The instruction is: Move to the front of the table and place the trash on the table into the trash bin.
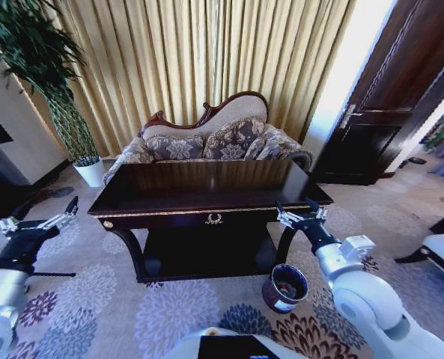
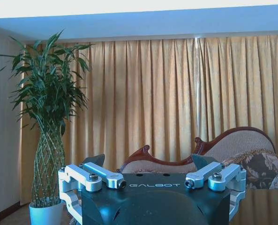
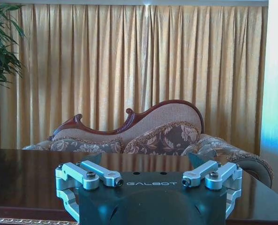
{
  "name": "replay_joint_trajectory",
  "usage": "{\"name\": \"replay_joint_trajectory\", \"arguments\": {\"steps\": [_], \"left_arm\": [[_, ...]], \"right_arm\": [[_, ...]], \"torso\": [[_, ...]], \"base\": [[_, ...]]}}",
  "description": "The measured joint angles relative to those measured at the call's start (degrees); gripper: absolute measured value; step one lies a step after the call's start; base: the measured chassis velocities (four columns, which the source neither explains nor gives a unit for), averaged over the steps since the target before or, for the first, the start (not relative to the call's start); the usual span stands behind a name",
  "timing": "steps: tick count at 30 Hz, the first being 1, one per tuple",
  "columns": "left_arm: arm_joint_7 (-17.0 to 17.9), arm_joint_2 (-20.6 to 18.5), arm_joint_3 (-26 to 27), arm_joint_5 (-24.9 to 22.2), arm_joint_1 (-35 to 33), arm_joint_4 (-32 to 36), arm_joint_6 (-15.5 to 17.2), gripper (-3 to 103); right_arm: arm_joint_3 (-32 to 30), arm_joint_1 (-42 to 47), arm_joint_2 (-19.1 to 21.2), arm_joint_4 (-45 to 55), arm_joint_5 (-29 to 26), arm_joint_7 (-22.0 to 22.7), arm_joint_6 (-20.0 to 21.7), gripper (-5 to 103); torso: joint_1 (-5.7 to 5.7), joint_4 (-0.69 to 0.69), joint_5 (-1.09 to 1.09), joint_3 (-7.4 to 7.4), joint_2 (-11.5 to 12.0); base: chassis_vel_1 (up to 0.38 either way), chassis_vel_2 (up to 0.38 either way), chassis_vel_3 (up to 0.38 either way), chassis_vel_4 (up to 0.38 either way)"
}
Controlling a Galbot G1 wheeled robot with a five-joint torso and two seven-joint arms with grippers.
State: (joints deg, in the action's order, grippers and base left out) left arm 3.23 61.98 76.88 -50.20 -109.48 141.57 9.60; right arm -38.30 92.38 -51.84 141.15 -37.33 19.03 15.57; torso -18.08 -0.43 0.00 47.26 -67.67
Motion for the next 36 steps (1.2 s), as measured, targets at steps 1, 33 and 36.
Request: {"name": "replay_joint_trajectory", "arguments": {"steps": [1, 33, 36], "left_arm": [[0.0, 0.0, 0.1, 0.0, 0.0, 0.1, 0.2, 100], [1.0, 0.6, 1.1, -1.3, -0.2, 1.7, 7.0, 100], [1.0, 0.6, 1.1, -1.3, -0.3, 1.7, 7.4, 100]], "right_arm": [[0.0, 0.1, 0.0, 0.1, 0.0, 0.0, 0.0, 100], [-2.4, 4.1, 1.3, 2.2, 0.8, 0.8, 1.3, 100], [-2.4, 4.4, 1.4, 2.2, 1.1, 0.8, 1.6, 100]], "torso": [[0.0, 0.0, 0.0, 0.0, 0.0], [-0.01, 0.0, -0.01, 0.0, 0.0], [0.01, 0.0, 0.01, 0.0, 0.0]], "base": [[0.0, 0.0, 0.0, 0.0], [0.034, -0.094, -0.031, 0.087], [0.043, -0.198, -0.053, 0.194]]}}
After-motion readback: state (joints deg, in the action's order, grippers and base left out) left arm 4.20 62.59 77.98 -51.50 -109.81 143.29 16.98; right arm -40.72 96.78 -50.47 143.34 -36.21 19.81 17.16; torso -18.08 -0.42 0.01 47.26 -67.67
